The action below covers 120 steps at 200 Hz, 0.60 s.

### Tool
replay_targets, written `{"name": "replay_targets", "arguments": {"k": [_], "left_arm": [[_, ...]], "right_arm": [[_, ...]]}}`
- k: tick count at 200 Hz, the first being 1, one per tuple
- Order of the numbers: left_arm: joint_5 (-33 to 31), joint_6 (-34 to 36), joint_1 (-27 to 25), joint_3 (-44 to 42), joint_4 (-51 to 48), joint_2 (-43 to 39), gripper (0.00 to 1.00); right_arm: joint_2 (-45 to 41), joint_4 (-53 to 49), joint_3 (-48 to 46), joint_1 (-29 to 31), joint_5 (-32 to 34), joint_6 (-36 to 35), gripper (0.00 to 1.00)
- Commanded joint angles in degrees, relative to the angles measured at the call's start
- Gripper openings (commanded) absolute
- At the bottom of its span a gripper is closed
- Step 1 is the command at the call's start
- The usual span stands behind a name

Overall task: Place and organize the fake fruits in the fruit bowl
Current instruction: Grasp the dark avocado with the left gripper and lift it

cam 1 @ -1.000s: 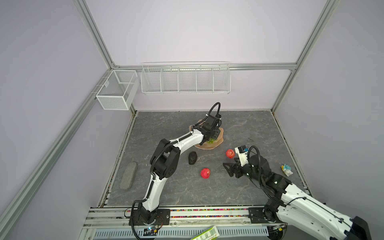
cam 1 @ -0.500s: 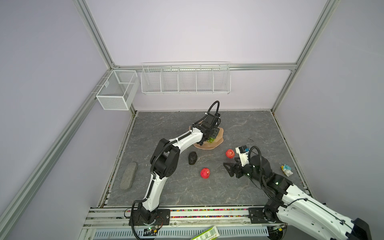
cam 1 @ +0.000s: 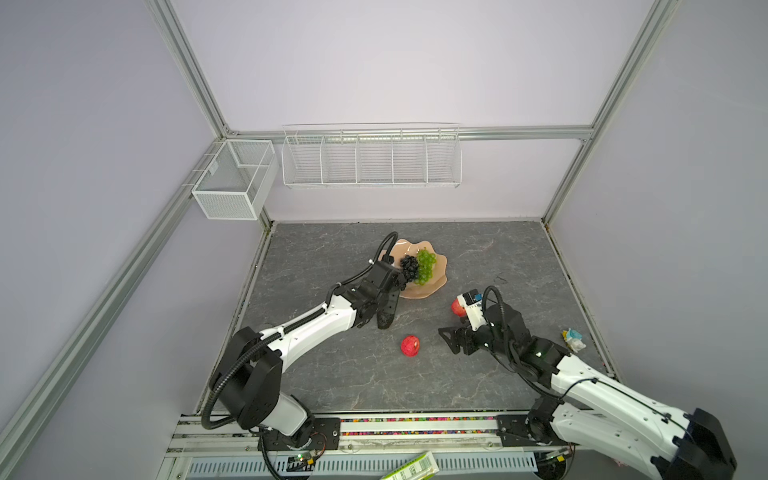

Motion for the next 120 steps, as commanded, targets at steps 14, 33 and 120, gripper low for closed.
{"name": "replay_targets", "arguments": {"k": [14,33,120], "left_arm": [[2.9,-5.9,0.1,-1.2,-3.7,2.0,0.6],[3.1,-6.5,0.2,0.3,-4.6,4.0,0.6],[2.9,-5.8,0.2,0.2,2.0,10.5,0.63]], "right_arm": [[5.0,7.6,1.8,2.2,-2.1,0.4,0.88],[6.9,8.7,2.5,4.0,-1.4,1.2,0.88],[8.2,8.1,2.7,6.5,1.8,2.0,0.88]]}}
